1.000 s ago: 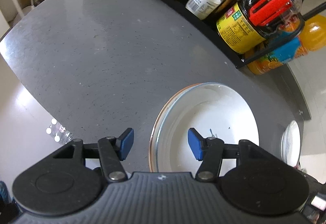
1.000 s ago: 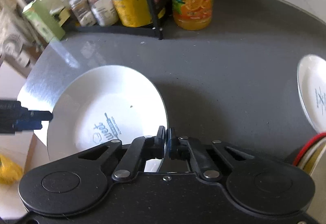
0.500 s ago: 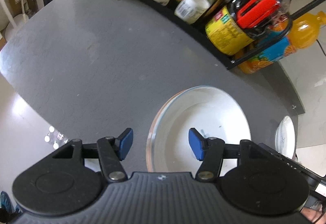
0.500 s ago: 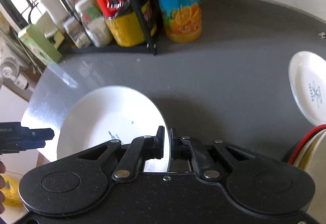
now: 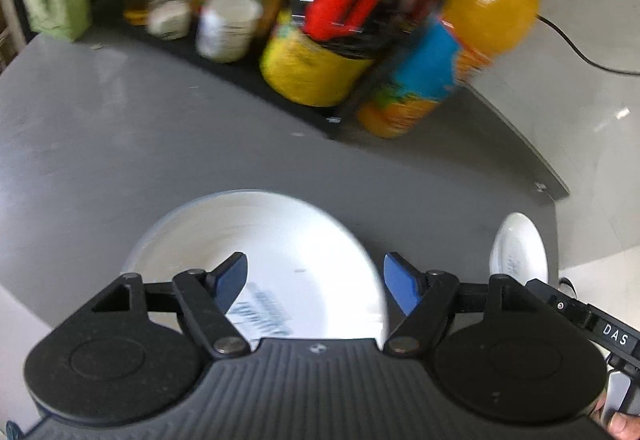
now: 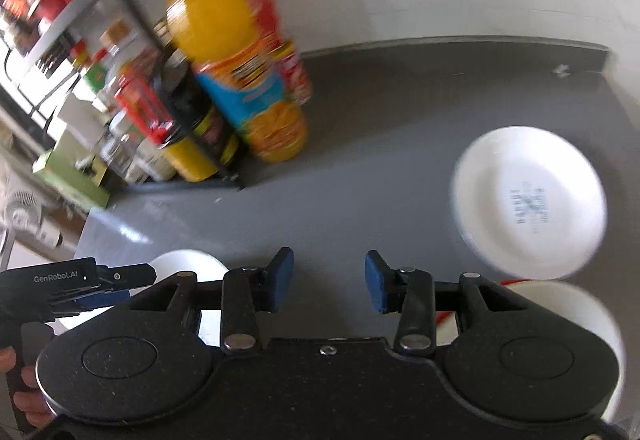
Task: Organize plates and bowls
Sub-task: 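Move both grippers to the white 'Bakery' plate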
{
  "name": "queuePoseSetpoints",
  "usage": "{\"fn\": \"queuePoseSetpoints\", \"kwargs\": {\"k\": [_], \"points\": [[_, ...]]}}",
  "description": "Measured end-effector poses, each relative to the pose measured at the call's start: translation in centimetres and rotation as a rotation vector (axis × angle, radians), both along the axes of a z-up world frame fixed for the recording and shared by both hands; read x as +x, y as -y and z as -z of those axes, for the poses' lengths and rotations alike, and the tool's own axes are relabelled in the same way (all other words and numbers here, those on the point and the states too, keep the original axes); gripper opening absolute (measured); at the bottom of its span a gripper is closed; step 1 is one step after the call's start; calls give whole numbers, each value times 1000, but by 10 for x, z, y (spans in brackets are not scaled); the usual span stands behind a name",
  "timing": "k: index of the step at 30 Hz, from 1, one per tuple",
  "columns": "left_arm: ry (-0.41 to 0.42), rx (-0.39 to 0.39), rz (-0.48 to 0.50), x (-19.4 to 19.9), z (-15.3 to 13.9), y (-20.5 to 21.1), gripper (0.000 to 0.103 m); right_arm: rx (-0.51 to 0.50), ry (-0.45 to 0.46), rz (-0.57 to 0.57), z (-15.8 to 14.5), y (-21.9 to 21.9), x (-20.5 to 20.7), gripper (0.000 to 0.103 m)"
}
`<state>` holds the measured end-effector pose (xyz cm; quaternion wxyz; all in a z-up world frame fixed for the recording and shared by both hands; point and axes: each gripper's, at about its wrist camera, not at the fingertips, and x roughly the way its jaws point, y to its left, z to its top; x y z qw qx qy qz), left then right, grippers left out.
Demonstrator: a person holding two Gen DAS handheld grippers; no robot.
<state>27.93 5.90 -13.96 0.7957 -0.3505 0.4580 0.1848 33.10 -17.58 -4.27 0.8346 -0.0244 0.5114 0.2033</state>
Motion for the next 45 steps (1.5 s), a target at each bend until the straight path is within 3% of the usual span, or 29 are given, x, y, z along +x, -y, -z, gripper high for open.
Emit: {"fn": "queuePoseSetpoints", "kwargs": {"k": [17,31,38,45], "points": [[25,17,200,115,-18,101,74,22,53,210,-20,126,41,46],[-17,27,233,173,16,152,72,2,3,238,7,192,79,47],[-34,30,246,195,38,167,64,-10,-41,225,36,208,101,47],[-76,-16,266,220,68,178,47,-21,-77,210,63,216,118,47]]}}
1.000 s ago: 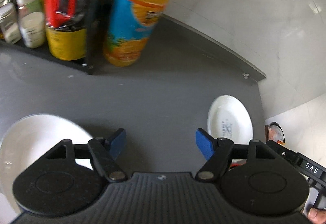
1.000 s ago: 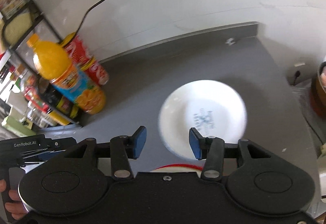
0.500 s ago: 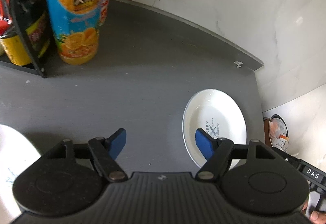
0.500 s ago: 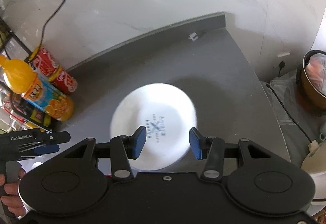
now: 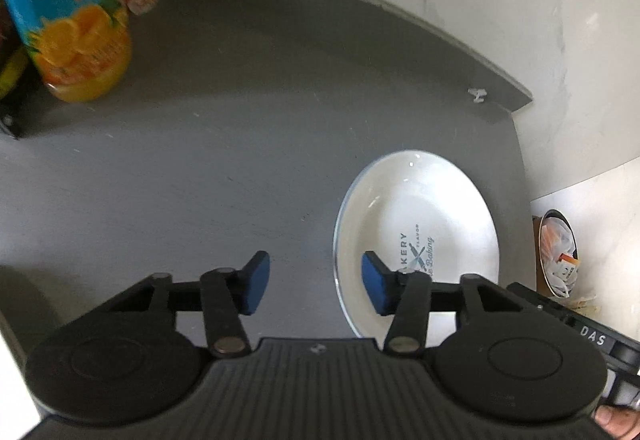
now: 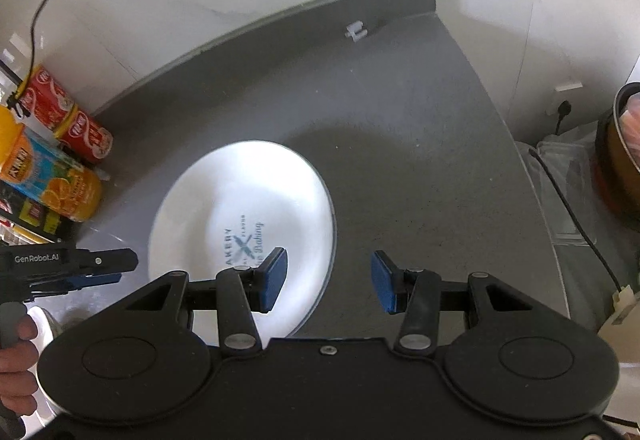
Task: Organize plates and bowls
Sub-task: 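Move both grippers to the white 'Bakery' plate, then grasp the 'Bakery' plate rim with the left gripper while the right gripper grips it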
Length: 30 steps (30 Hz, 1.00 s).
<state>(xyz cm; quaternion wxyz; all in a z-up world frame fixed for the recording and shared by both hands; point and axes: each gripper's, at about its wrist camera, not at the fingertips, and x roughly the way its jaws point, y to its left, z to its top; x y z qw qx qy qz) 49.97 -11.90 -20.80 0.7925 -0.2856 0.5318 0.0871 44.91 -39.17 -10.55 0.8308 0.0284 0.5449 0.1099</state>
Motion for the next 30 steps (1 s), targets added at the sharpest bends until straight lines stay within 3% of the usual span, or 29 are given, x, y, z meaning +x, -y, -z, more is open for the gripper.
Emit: {"fn": "queuePoseSetpoints", "kwargs": {"k": [4,9,16,18,19,21,24,30], "points": [[-39,-37,1,12,12,5,44,-1,-27,-3,13,2,7,46],[-67,-27,12,24,22,9,30,0,-51,-8,25,2,12,44],[-86,-34,2,31,31,6,26,-26,-48,-54,32,-7,16,37],[-88,-38,2,34,32,5,22,-35,-47,-56,32,-9,18,30],[-88,-49,-3,35,32,4,21,-19,-56,-60,33,-10,18,18],[-91,-91,-10,33,33,2,11,-15,-60,-65,32,-13,18,16],[-79,-43,33,33,27,8,11,-34,-31,-78,27,-17,12,16],[-34,-65,39,26,9,5,11,-17,22,-81,6,-16,-2,13]]}}
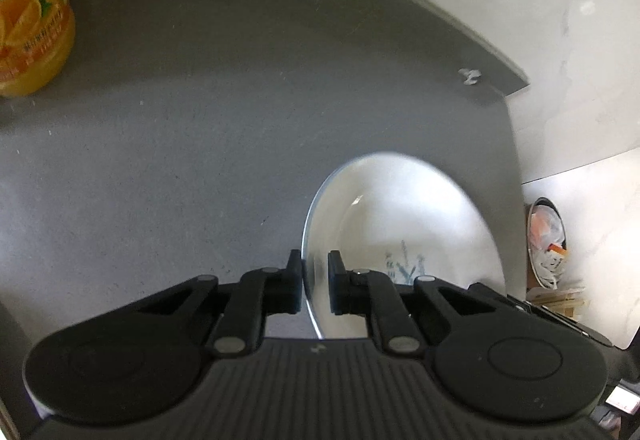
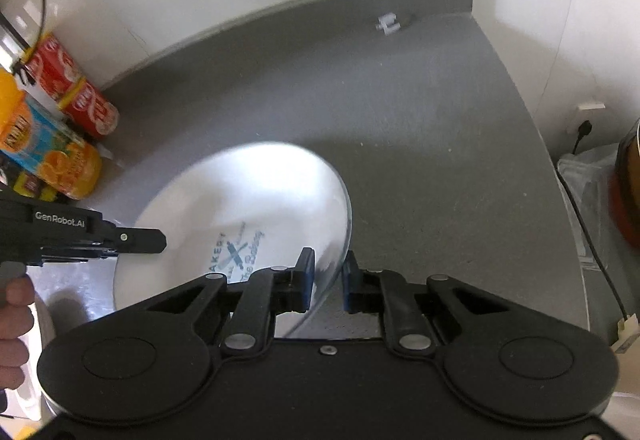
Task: Organize plates and bowls
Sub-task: 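Grasp the 'Bakery' plate rim with the left gripper while the right gripper grips it, then carry the 'Bakery' plate onto the plate stack with both grippers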
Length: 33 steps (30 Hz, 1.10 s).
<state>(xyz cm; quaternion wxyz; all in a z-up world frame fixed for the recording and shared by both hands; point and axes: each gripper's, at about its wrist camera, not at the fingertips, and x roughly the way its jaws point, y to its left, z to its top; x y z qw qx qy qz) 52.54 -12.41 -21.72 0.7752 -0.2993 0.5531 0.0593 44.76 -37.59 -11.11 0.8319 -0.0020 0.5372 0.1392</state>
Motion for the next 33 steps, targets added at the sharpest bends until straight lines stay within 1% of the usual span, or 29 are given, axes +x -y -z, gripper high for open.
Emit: {"fn": "queuePoseSetpoints", "kwargs": {"k": [3,11,14,21,24,27,33], "points": [[21,-26,7,-5,-12,-1,11,5,12,19,-10,3,-5,13],[101,-35,46,-20,-46,2,11,20,87,45,-45,5,-27,13],[104,-48,56,-28,-57,0,11,28,118,51,-60,2,-38,13],[155,-65,67,-53,-82,-3,11,37,174,65,-89,-13,-69,13],[181,-70,66,-67,-92,-10,11,44,186,66,-96,-21,-82,13],[203,-59,59,-81,-100,-20,11,78,175,75,-100,-30,-91,13],[225,-57,2,-115,-110,-52,11,75,181,12,-105,-66,-106,13]]}}
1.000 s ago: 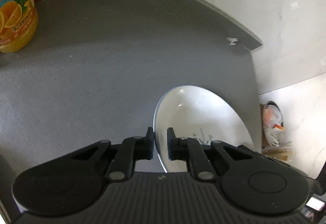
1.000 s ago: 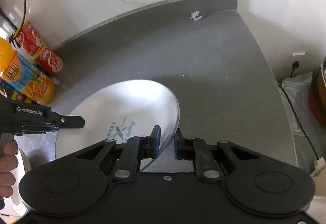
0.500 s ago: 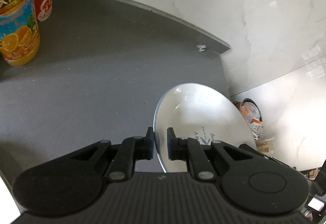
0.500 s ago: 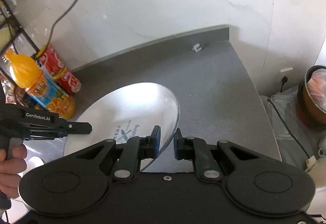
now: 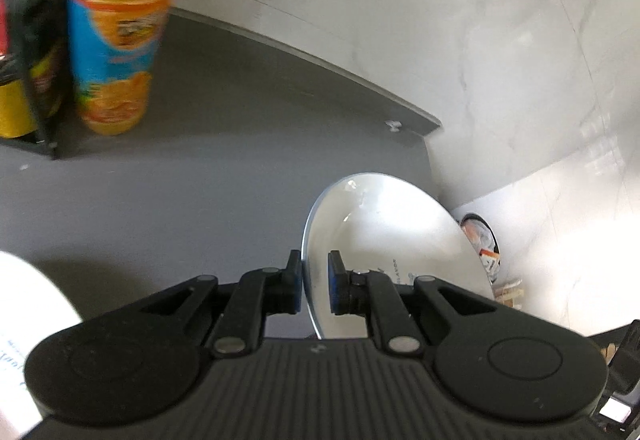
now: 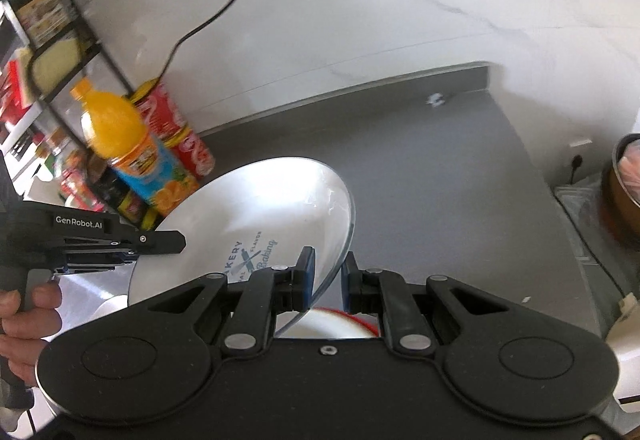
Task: Organize plates and bowls
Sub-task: 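Carry the 'Bakery' plate onto the plate stack with both grippers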
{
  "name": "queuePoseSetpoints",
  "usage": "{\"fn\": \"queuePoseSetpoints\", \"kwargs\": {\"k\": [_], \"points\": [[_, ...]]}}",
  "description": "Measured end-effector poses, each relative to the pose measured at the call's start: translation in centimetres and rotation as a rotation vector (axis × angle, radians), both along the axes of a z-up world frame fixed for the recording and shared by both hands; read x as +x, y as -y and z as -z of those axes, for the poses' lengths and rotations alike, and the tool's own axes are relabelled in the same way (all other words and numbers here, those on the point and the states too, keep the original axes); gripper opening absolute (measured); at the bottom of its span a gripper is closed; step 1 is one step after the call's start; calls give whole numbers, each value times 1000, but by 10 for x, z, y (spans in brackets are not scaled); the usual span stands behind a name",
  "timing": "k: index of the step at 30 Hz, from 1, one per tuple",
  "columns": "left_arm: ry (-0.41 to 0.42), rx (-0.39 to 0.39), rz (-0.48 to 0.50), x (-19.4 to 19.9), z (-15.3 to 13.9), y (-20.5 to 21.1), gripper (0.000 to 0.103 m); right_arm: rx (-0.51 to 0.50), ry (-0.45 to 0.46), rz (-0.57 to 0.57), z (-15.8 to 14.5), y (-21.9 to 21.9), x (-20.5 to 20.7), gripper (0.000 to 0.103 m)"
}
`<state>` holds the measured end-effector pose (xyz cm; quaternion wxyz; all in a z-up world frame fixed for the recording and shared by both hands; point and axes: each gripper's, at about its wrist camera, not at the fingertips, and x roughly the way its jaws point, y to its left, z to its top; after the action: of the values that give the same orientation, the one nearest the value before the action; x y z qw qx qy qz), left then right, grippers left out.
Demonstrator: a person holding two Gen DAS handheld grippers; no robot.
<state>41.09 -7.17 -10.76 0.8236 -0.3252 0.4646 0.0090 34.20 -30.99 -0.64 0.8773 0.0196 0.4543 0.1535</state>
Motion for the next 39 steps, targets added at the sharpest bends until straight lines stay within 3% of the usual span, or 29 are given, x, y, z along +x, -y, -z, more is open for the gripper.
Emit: {"fn": "queuePoseSetpoints", "kwargs": {"k": [18,39], "points": [[-25,38,-217,-110,1,-110,7,11,-76,-236,20,-123,-36,14],[-118,5,-383,-199,56,-172,5,-60,-187,-404,75,-205,-73,14]]}}
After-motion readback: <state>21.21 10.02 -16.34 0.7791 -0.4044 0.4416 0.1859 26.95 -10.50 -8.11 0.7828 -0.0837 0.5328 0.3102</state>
